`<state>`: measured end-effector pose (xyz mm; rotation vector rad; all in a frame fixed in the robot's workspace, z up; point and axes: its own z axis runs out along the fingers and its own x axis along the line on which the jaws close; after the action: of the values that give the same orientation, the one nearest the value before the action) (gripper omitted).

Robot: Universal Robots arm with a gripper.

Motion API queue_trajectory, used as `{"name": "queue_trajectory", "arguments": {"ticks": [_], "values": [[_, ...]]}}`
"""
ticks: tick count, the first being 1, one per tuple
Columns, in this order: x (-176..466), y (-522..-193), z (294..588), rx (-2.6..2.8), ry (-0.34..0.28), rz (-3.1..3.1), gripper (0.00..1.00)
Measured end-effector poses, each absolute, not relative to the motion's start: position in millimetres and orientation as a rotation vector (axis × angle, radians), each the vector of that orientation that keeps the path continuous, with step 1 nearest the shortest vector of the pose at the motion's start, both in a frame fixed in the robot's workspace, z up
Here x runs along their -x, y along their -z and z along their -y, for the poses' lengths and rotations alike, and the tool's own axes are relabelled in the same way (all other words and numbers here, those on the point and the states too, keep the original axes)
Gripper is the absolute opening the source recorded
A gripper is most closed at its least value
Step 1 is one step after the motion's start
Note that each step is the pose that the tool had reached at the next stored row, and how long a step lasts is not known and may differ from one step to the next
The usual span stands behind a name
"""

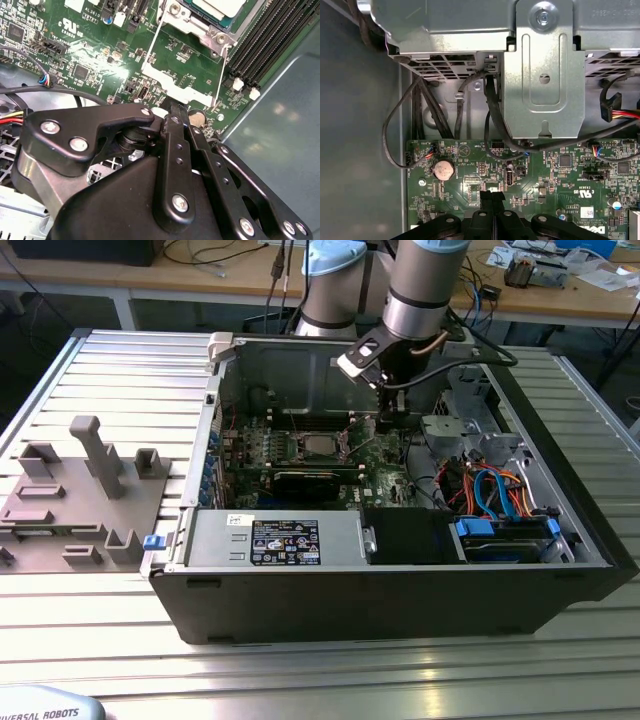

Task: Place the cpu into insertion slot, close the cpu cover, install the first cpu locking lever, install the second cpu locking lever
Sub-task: 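Close the cpu cover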

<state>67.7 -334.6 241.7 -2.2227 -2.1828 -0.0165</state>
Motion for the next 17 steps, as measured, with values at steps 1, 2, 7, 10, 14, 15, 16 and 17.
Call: {"name": "queue_trajectory", "arguments": {"ticks": [1,2,7,10,14,15,16,17], "values": [[-66.8,-241.7,334.7,2.223,0.017,2.183,0.11],[-66.1,-241.7,334.6,2.223,0.017,2.183,0.11],[-63.2,-241.7,334.7,2.223,0.017,2.183,0.11],[-52.7,-241.6,334.7,2.223,0.017,2.183,0.11],[-50.2,-241.6,334.7,2.223,0.017,2.183,0.11],[-49.6,-241.6,334.6,2.223,0.017,2.183,0.11],[-49.1,-241.6,334.7,2.223,0.017,2.183,0.11],[-48.7,-241.6,334.7,2.223,0.017,2.183,0.11]]}}
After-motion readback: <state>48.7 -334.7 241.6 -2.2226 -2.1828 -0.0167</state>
